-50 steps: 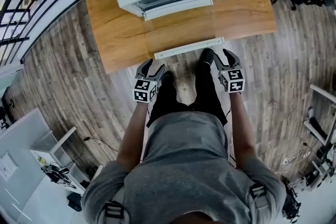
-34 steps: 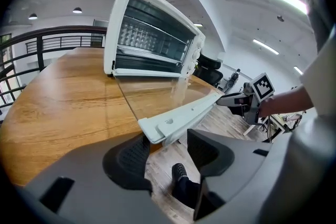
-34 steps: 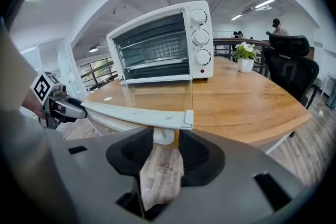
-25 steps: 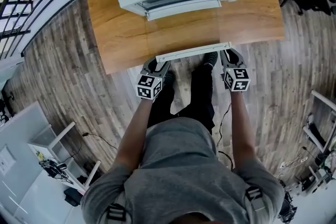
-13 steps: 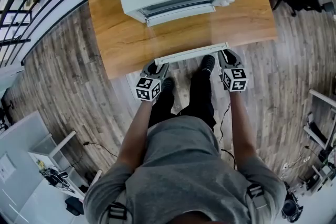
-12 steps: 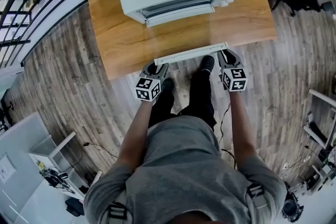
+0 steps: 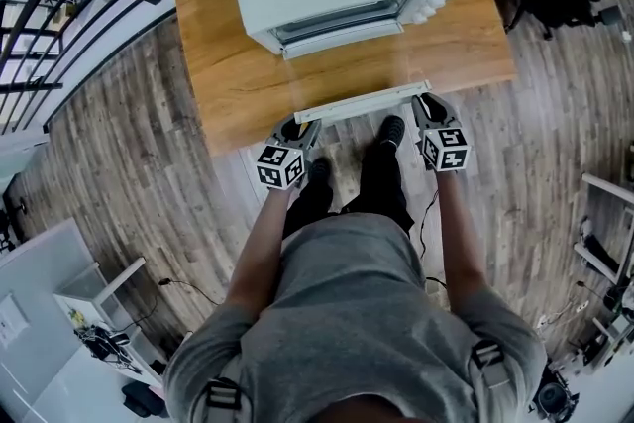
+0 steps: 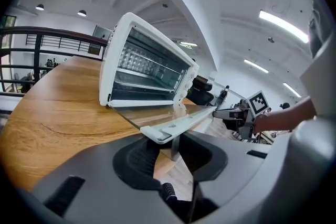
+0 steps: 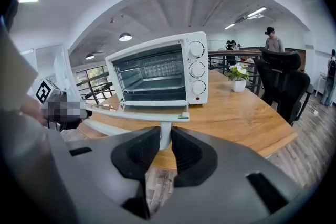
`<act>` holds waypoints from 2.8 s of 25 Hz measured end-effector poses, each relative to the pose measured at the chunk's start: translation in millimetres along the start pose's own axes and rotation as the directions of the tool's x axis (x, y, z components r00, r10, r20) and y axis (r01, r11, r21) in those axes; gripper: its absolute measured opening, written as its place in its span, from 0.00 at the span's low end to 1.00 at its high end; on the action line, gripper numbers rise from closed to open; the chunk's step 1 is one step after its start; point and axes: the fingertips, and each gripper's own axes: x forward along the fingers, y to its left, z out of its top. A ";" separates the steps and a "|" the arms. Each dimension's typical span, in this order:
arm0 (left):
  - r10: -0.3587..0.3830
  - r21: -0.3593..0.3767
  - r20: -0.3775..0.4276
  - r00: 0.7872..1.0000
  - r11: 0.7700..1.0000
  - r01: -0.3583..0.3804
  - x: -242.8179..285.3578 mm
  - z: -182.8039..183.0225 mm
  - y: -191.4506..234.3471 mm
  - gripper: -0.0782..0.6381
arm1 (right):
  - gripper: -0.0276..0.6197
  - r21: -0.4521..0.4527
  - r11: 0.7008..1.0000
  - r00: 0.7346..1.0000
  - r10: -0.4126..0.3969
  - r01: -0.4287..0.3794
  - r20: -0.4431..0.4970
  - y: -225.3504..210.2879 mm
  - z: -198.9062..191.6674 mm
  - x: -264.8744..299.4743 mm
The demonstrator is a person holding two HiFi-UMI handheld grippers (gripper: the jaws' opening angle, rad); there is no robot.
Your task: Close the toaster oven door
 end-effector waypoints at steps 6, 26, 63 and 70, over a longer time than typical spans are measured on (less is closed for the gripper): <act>0.009 -0.032 0.011 1.000 0.999 -0.009 -1.3 9.7 -0.9 0.28 | 0.17 0.018 0.999 1.000 0.028 -0.028 -0.004 -0.8 9.5 -0.8; 0.196 -0.153 0.066 0.978 0.971 -0.184 -7.0 39.1 4.3 0.28 | 0.21 0.010 0.940 0.934 0.340 -0.341 -0.108 3.8 40.6 13.7; 0.421 -0.285 0.228 0.878 0.891 -0.353 -24.2 109.7 14.1 0.27 | 0.23 0.260 0.749 0.775 0.631 -0.609 -0.002 8.9 117.2 17.9; 0.322 -0.354 0.250 0.913 0.908 -0.223 -22.9 122.8 20.5 0.28 | 0.23 0.304 0.760 0.804 0.594 -0.575 0.036 8.6 132.6 21.8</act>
